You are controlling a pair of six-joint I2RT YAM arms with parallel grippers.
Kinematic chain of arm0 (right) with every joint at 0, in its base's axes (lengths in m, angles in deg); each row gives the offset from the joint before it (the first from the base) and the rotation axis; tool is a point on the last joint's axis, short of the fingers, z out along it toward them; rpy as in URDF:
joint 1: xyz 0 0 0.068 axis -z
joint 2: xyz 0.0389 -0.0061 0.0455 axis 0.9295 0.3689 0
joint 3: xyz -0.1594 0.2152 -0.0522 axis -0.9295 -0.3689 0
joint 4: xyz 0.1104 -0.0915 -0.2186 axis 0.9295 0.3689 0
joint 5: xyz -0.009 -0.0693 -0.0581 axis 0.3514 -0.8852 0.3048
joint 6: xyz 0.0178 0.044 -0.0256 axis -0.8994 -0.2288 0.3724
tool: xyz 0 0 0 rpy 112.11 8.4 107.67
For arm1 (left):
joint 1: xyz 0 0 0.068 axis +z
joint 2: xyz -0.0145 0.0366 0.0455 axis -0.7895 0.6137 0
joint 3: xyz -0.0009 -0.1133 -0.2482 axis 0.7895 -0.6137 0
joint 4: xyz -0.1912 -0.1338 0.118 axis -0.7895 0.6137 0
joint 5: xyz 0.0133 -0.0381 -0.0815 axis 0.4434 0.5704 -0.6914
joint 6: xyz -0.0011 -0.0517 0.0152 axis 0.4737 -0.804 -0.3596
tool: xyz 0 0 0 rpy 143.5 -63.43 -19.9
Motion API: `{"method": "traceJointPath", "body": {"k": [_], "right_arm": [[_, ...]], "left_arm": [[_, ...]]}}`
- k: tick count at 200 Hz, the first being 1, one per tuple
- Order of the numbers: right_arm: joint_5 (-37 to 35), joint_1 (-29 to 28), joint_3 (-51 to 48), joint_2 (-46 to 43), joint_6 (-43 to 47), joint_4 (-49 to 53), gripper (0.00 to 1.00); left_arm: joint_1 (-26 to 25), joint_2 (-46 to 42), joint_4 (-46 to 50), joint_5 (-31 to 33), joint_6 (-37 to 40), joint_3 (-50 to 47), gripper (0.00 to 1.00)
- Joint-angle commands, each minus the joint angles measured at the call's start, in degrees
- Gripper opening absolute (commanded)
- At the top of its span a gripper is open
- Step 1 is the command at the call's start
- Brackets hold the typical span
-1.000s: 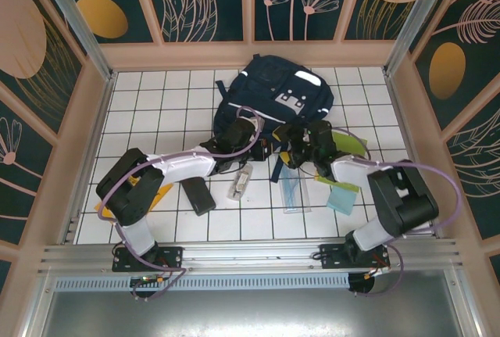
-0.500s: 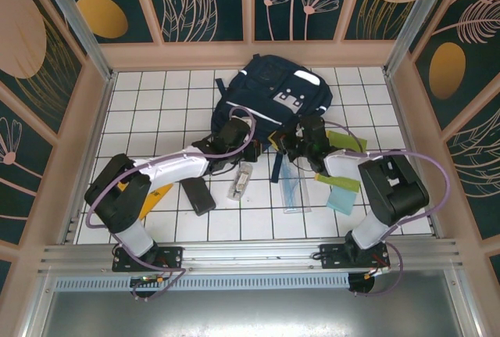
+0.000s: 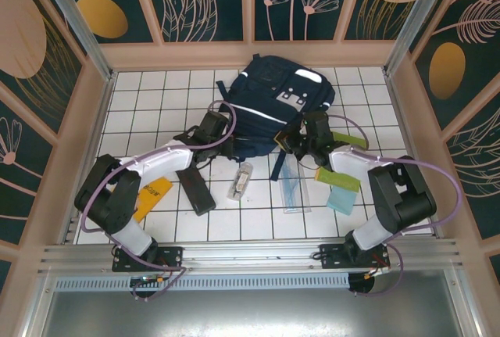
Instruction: Pack books, pencil case, and school supplies into a backpack
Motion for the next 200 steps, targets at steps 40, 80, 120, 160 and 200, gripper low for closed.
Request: {"method": "traceJointPath", "body": {"k": [40, 80, 120, 160, 200], "right_arm": [[1.1, 7.0, 4.0, -4.8, 16.0, 9.3, 0.00], [2.7, 9.2, 12.8, -1.2, 25.9, 15.6, 0.00], [0.3, 12.5, 19.8, 3.0, 29.0, 18.3, 0.00], [-0.4, 14.0, 24.9, 8.8, 25.5, 17.3, 0.11], [-6.8, 14.3, 24.3, 7.6, 24.5, 22.6, 0.57]], "left_arm": [[5.5, -2.9, -0.7, 3.4, 2.1, -4.6, 0.00], [-0.3, -11.4, -3.6, 0.2, 0.0, -12.4, 0.00], [-6.6, -14.0, -5.5, -4.1, -5.4, -14.2, 0.00], [-8.9, -6.9, -9.7, -6.3, -5.1, -8.0, 0.00], [-8.8, -0.1, -12.3, -5.3, -3.9, -1.1, 0.00]]}}
